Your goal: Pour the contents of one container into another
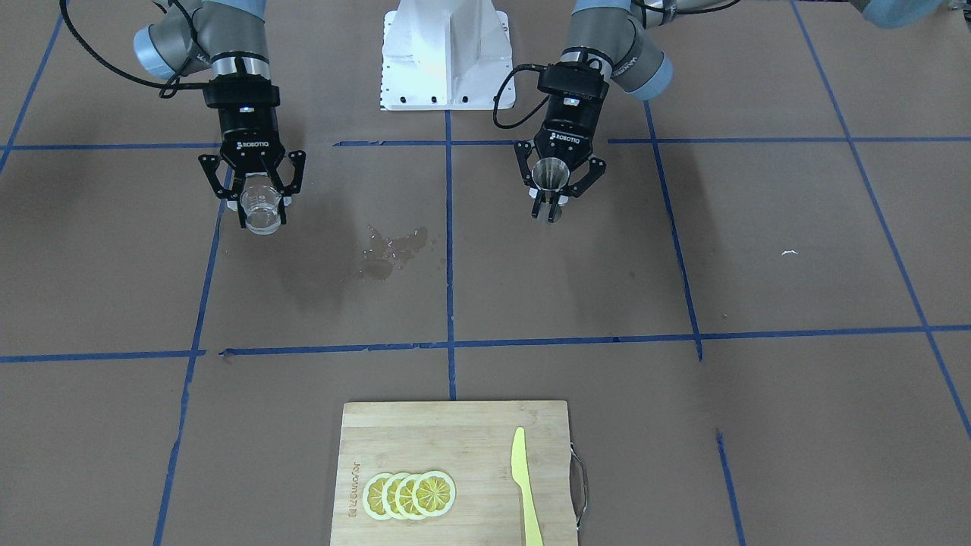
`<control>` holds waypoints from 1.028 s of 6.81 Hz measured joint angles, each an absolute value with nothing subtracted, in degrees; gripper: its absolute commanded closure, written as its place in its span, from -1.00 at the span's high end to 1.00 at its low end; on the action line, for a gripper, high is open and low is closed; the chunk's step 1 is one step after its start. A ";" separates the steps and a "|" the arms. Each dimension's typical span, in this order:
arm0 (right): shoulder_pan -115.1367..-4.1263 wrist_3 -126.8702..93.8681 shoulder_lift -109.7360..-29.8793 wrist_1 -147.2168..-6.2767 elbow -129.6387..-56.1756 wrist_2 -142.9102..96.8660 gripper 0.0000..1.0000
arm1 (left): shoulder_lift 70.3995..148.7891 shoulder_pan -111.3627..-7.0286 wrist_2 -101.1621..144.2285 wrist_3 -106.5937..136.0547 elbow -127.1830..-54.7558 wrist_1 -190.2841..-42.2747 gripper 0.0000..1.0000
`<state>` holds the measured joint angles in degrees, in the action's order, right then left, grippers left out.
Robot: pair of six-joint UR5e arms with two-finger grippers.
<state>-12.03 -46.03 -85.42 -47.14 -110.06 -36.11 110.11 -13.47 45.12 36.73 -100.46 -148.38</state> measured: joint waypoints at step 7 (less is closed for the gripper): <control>-12.81 -29.14 -77.82 -50.39 -112.30 -32.44 -1.00 | 119.62 -12.53 63.71 28.66 -93.11 -153.20 -1.00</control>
